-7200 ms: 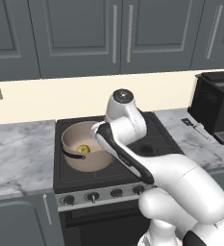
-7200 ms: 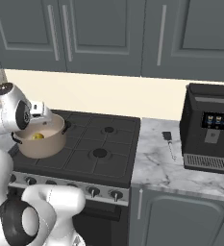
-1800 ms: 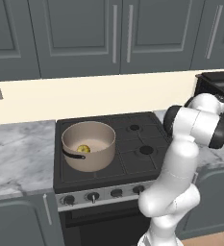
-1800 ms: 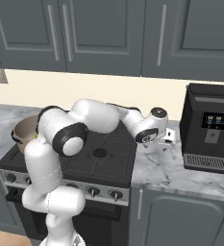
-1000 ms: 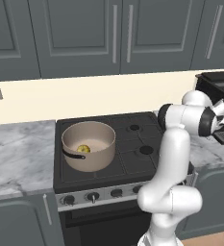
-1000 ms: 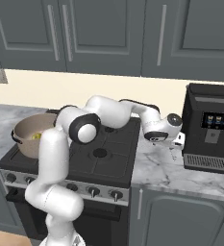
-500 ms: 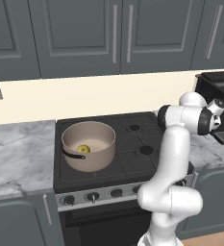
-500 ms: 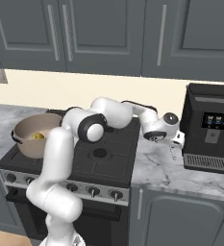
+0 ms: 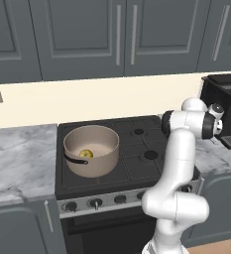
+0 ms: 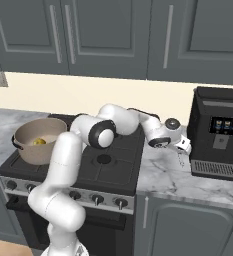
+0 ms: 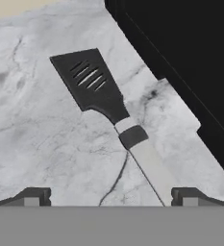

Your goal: Put the squash and potato in the pot. Retrieve the spatula and lightly stir the vegetables in the pot.

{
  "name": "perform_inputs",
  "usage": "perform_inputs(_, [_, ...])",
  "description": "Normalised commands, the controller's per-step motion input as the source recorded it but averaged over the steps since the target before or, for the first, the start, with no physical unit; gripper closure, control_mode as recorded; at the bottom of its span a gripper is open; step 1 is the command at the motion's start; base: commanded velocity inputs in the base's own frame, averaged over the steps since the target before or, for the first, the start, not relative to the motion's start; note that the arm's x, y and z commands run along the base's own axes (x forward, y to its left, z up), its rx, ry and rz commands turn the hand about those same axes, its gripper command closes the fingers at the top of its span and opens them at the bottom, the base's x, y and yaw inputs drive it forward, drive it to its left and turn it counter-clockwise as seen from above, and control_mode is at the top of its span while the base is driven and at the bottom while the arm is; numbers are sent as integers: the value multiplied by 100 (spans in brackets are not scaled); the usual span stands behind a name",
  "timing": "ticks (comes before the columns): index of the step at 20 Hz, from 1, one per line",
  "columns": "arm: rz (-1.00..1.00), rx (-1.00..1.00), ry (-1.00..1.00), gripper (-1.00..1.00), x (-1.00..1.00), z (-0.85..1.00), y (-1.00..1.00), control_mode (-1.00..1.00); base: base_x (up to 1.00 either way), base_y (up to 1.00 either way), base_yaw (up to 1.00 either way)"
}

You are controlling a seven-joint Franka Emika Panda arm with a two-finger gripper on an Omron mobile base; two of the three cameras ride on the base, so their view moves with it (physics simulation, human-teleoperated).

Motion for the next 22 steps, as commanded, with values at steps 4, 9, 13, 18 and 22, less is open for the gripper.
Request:
perform_inputs(4, [-2,0,0,-100,23,-6,-34,-100,0,0,0])
perform_inputs(9, [-1,0,1,-100,5,-17,-18,-100,0,0,0])
perform_inputs(13, [-2,0,3,-100,-1,-23,-14,-100,0,0,0])
perform_inputs(18, [-4,8,17,-100,-20,-25,-9,-100,0,0,0])
perform_inputs(22, [-3,15,20,-100,-35,-17,-1,-100,0,0,0])
